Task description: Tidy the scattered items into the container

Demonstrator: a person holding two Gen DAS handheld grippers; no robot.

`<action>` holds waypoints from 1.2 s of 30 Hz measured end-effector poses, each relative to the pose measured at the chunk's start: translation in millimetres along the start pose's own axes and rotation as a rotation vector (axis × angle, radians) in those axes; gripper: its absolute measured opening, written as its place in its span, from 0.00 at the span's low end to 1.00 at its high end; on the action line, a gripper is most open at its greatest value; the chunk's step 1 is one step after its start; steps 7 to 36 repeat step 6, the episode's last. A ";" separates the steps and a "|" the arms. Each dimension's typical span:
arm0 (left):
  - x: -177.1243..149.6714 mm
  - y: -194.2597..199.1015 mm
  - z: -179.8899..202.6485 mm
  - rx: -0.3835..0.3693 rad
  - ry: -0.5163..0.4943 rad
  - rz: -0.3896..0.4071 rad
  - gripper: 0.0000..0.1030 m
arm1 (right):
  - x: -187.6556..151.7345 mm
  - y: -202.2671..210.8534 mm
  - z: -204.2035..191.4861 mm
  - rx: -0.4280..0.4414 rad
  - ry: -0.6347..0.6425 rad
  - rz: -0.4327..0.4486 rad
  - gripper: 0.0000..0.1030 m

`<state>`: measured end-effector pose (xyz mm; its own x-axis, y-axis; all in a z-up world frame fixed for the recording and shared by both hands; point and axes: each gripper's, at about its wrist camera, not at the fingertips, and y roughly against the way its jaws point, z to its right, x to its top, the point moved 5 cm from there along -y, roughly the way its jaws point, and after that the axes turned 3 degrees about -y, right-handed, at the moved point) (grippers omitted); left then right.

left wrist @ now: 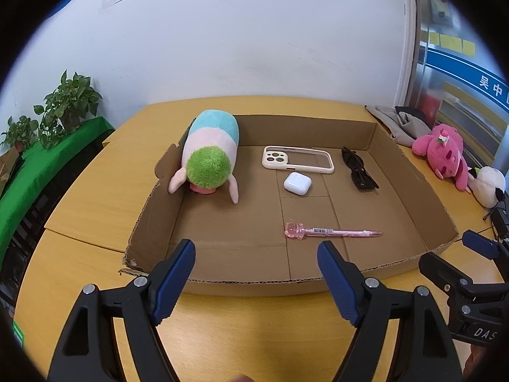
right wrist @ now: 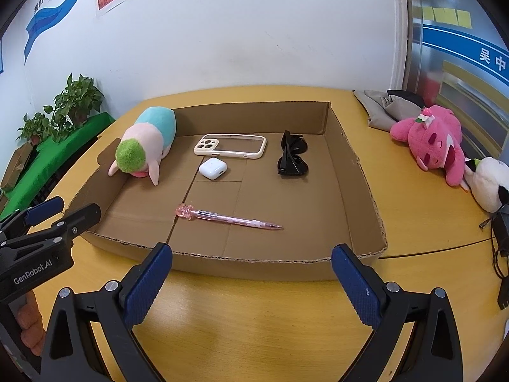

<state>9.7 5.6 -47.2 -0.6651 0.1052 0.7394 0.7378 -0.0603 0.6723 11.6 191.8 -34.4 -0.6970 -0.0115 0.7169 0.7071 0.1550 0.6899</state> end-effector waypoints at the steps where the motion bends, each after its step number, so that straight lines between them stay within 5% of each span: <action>1: -1.0 0.4 0.6 0.000 0.000 -0.001 0.77 | -0.2 -0.4 -0.1 0.003 0.000 -0.003 0.99; 5: -4.5 -2.1 -1.6 0.047 -0.004 -0.021 0.77 | -0.3 -1.9 -1.5 0.004 0.005 -0.008 0.99; 36: -5.1 -2.5 -1.9 0.042 -0.004 -0.022 0.77 | -0.3 -1.9 -1.5 0.004 0.005 -0.008 0.99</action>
